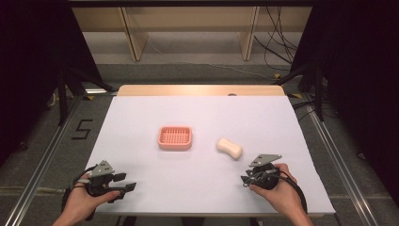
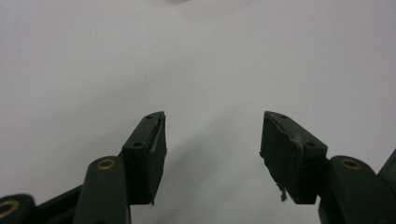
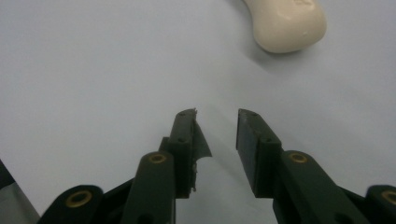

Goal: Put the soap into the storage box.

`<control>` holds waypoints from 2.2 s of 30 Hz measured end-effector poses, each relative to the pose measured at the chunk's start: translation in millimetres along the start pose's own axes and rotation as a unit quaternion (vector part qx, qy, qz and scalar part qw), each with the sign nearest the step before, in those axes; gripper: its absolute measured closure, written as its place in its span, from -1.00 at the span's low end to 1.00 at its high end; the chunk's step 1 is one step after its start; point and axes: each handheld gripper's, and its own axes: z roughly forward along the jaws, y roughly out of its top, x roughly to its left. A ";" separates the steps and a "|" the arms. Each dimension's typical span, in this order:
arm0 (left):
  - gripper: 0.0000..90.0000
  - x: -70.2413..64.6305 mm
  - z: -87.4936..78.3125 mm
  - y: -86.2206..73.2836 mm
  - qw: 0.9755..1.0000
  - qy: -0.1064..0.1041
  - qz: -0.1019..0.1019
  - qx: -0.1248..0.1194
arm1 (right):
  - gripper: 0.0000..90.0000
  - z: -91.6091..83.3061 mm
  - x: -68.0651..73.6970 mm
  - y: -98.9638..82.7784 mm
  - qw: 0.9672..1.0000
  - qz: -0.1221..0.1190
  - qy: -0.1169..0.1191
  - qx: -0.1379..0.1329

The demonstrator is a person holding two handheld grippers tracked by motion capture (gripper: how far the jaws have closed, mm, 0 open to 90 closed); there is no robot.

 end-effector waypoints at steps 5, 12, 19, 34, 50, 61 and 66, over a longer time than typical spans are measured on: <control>-0.11 -0.5 0.7 1.1 1.000 -0.005 -0.006 0.003 | 0.47 -2.0 -5.3 7.6 1.000 -0.013 0.003 0.011; -0.11 1.0 0.3 -0.4 1.000 -0.002 -0.006 -0.002 | 0.24 -3.1 -19.2 38.2 0.995 -0.053 0.007 0.080; -0.11 1.8 -1.1 0.7 1.000 -0.002 -0.001 0.000 | 0.10 8.9 -36.9 75.1 0.988 -0.091 0.006 0.126; -0.11 1.8 -0.9 0.6 1.000 0.001 -0.007 0.000 | -0.04 37.9 -51.9 121.4 0.976 -0.108 0.011 0.188; -0.11 0.9 -0.3 0.4 1.000 -0.004 -0.012 -0.008 | -0.03 63.3 -50.7 139.7 0.971 -0.121 0.022 0.205; -0.12 1.4 -0.9 0.5 1.000 -0.001 -0.008 -0.004 | -0.03 74.1 -50.8 143.7 0.968 -0.126 0.031 0.216; -0.12 1.9 -1.2 0.6 1.000 -0.003 -0.007 -0.001 | -0.03 77.8 -50.4 144.5 0.968 -0.119 0.032 0.217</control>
